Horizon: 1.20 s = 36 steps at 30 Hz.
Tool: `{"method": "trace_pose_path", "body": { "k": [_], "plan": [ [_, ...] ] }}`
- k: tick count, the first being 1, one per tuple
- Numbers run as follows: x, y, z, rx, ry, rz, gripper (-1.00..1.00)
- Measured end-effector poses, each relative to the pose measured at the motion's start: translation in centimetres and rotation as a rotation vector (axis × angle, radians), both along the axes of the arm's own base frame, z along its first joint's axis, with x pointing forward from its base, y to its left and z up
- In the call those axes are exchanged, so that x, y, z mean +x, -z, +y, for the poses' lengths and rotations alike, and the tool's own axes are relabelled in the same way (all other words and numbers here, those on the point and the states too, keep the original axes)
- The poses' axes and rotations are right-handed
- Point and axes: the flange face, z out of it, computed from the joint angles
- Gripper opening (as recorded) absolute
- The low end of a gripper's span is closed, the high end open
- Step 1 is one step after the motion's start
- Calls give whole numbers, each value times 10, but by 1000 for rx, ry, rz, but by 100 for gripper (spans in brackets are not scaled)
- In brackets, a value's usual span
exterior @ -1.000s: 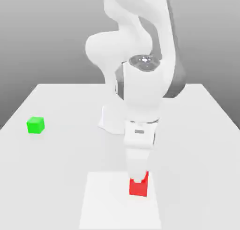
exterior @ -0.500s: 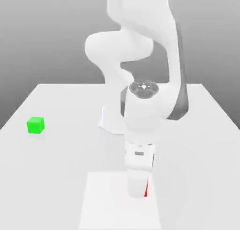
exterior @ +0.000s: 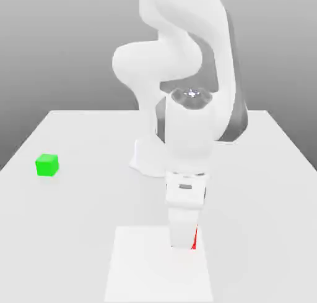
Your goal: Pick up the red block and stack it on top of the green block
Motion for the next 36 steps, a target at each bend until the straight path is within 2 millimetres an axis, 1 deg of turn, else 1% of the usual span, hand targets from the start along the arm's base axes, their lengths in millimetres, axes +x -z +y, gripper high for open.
{"method": "trace_pose_path", "body": {
  "k": [6, 12, 14, 15, 16, 19, 21, 23, 25, 27, 29, 32, 36],
  "plan": [
    [-7, -15, -1, 1, 5, 14, -100],
    [-18, -8, -10, -18, 221, 55, -100],
    [-23, -6, -17, -25, 301, 65, -100],
    [-25, -5, -26, -29, 355, 69, -100],
    [-27, -4, -42, -32, 433, 74, -100],
    [-40, -2, -122, -37, 770, 89, -100],
    [-55, -2, -168, -42, 994, 98, -100],
    [-73, -2, -208, -48, 1211, 105, -100],
    [-93, -3, -241, -54, 1423, 110, -100],
    [-114, -5, -269, -59, 1624, 113, -100],
    [-133, -7, -290, -64, 1810, 112, -100],
    [-162, -13, -315, -66, 2071, 105, -100],
    [-205, -21, -344, -60, 2419, 88, -100]
  ]
}}
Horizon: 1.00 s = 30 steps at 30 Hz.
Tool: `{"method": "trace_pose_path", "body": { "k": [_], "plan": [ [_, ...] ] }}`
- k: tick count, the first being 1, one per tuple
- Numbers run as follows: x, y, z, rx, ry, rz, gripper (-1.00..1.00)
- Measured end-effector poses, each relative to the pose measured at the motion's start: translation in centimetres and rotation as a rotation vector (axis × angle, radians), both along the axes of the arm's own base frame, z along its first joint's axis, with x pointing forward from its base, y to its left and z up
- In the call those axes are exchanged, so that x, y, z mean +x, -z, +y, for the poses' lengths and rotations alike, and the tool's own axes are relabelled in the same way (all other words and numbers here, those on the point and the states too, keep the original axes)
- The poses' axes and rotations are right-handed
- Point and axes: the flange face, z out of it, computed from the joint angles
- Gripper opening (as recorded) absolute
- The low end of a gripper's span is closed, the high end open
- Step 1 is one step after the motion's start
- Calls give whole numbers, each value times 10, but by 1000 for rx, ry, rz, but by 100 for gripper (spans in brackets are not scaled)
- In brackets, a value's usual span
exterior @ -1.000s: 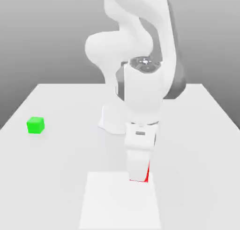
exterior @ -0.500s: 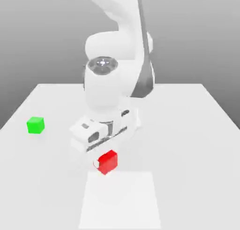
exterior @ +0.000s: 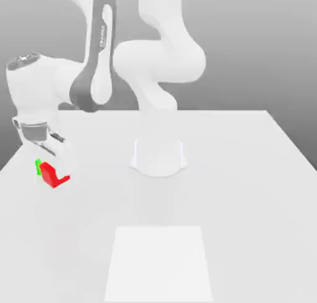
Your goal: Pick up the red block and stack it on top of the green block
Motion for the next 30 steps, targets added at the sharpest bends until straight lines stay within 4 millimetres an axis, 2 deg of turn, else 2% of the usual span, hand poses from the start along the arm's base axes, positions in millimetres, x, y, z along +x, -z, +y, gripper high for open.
{"method": "trace_pose_path", "body": {
  "k": [7, 11, 12, 18, 30],
  "plan": [
    [-84, -16, -36, -47, 609, -26, -100],
    [-136, -13, -53, -74, 957, -16, -100],
    [-143, -10, -55, -77, 1002, -11, -100],
    [-153, 7, -56, -76, 1047, 8, -100],
    [-149, 31, -54, -67, 1040, -6, -100]
  ]
}}
